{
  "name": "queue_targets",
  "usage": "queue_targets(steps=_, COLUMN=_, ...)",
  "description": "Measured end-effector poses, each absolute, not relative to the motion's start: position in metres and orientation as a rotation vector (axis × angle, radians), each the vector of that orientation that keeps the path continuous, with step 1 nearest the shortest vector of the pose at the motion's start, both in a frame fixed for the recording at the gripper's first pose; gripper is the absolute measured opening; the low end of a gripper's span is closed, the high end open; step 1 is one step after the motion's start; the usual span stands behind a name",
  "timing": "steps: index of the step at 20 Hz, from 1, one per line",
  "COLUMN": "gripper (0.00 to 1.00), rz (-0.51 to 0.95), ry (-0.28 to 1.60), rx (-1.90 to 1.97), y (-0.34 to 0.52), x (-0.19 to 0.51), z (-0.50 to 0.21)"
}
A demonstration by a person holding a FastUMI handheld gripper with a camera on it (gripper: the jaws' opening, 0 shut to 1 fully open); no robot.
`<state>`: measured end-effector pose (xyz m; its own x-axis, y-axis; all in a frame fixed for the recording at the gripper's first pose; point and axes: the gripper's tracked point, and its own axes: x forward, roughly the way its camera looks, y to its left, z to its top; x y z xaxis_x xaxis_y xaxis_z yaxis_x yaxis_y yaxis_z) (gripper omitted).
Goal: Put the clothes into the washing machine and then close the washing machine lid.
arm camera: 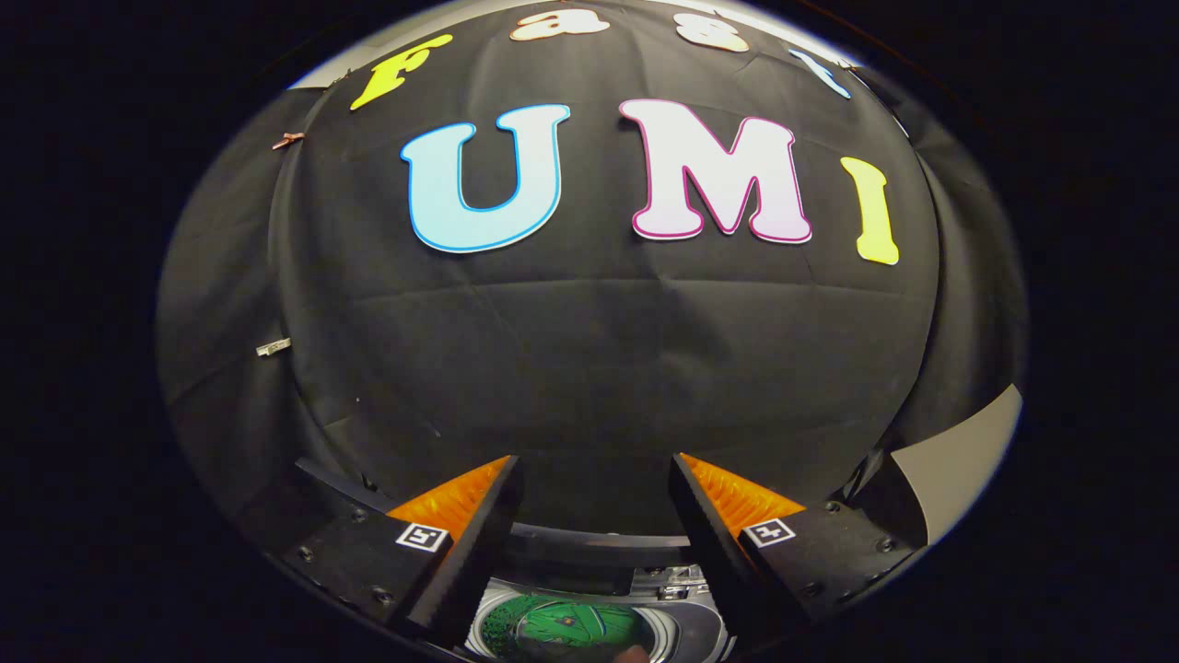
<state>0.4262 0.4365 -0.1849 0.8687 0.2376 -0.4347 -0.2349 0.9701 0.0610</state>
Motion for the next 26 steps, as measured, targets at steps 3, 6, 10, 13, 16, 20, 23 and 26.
queue_targets(steps=3, gripper=1.00, rz=0.255, ry=0.414, rx=0.007, y=0.435, x=0.414, z=-0.183)
queue_targets(steps=6, gripper=1.00, rz=0.258, ry=0.378, rx=0.008, y=0.434, x=0.400, z=-0.183)
queue_targets(steps=10, gripper=1.00, rz=0.252, ry=0.323, rx=0.010, y=0.431, x=0.383, z=-0.183)
queue_targets(steps=13, gripper=1.00, rz=0.246, ry=0.307, rx=0.009, y=0.430, x=0.374, z=-0.186)
queue_targets(steps=16, gripper=1.00, rz=0.246, ry=0.312, rx=0.009, y=0.429, x=0.365, z=-0.189)
queue_targets(steps=20, gripper=1.00, rz=0.253, ry=0.329, rx=0.009, y=0.427, x=0.347, z=-0.198)
queue_targets(steps=23, gripper=0.99, rz=0.263, ry=0.386, rx=0.018, y=0.426, x=0.324, z=-0.212)
queue_targets(steps=26, gripper=0.99, rz=0.278, ry=0.432, rx=0.041, y=0.426, x=0.301, z=-0.233)
